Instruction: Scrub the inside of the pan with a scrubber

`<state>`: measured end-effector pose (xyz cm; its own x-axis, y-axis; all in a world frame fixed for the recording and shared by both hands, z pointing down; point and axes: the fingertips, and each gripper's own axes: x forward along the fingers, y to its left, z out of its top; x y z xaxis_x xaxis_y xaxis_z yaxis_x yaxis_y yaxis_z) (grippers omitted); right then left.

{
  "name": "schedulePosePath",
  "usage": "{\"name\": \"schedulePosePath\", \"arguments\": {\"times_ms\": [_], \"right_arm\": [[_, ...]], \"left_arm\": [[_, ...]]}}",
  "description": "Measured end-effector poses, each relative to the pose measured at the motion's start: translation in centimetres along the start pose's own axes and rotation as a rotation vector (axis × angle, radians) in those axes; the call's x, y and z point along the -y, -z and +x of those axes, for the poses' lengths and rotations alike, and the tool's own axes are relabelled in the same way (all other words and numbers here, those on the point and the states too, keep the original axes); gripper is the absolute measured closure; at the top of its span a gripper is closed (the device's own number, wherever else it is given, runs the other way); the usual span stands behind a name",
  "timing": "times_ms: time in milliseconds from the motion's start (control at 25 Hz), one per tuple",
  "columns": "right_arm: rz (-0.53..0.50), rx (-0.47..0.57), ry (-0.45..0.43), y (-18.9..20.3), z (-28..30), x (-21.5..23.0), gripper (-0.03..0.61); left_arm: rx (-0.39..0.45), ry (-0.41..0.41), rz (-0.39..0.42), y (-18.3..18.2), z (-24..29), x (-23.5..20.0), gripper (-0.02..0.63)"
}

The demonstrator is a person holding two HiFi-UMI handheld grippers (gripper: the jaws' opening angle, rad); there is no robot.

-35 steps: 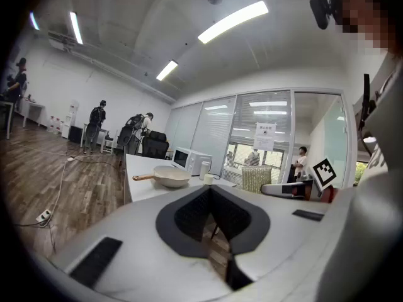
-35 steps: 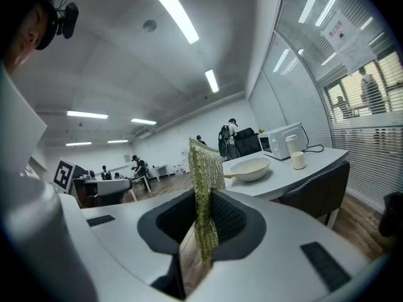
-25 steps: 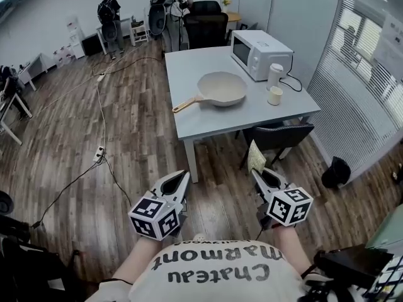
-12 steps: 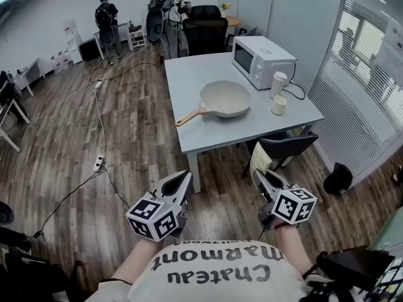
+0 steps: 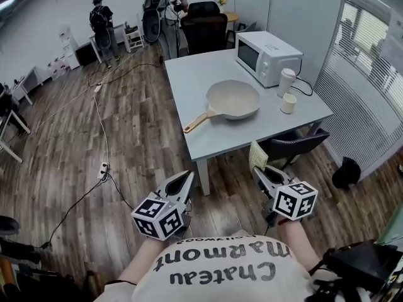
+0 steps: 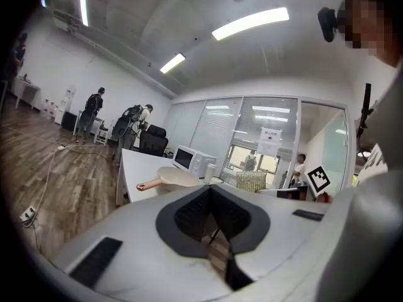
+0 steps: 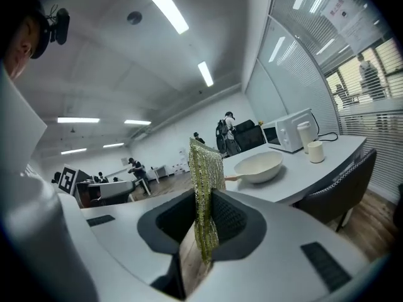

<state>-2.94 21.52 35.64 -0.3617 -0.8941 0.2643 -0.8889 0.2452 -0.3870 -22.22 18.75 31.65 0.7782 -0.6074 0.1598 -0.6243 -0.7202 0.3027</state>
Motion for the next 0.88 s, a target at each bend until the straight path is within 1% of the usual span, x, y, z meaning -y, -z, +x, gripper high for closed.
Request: {"name": "schedulePosePath", "arguments": {"times_ms": [160,320,440,520,720,880], "right_arm": [[0.040,-0.001,0.010,-0.1,1.6,1.5,0.511],[0.039,-0.017,-0.020,-0.6,4.5,2.8,0.511],[0.035,-0.034,-0.034,-1.2,6.7,4.5,0.511],[0.043,-0.040,-0.043,-1.9,8.4,6.1,0.511],[0.032,-0.069,-0.095,-4.3,12.7,9.7,0.511],[0.018,-0.082,-0.127,-7.0,16.4,13.0,0.511]], "left_arm": [[-0.033,0.001,-0.018,0.8,1.8,-1.1,0.621],[-0.030,-0.002,-0.037,0.7,4.5,-2.5,0.620],[-0.023,-0.016,-0.072,0.6,6.9,-3.8,0.620],[-0.015,-0.028,-0.084,0.3,8.7,-4.6,0.620],[-0.001,-0.096,-0.114,-0.6,13.5,-7.3,0.621],[0.029,-0.115,-0.133,-2.0,18.0,-8.7,0.621]]}}
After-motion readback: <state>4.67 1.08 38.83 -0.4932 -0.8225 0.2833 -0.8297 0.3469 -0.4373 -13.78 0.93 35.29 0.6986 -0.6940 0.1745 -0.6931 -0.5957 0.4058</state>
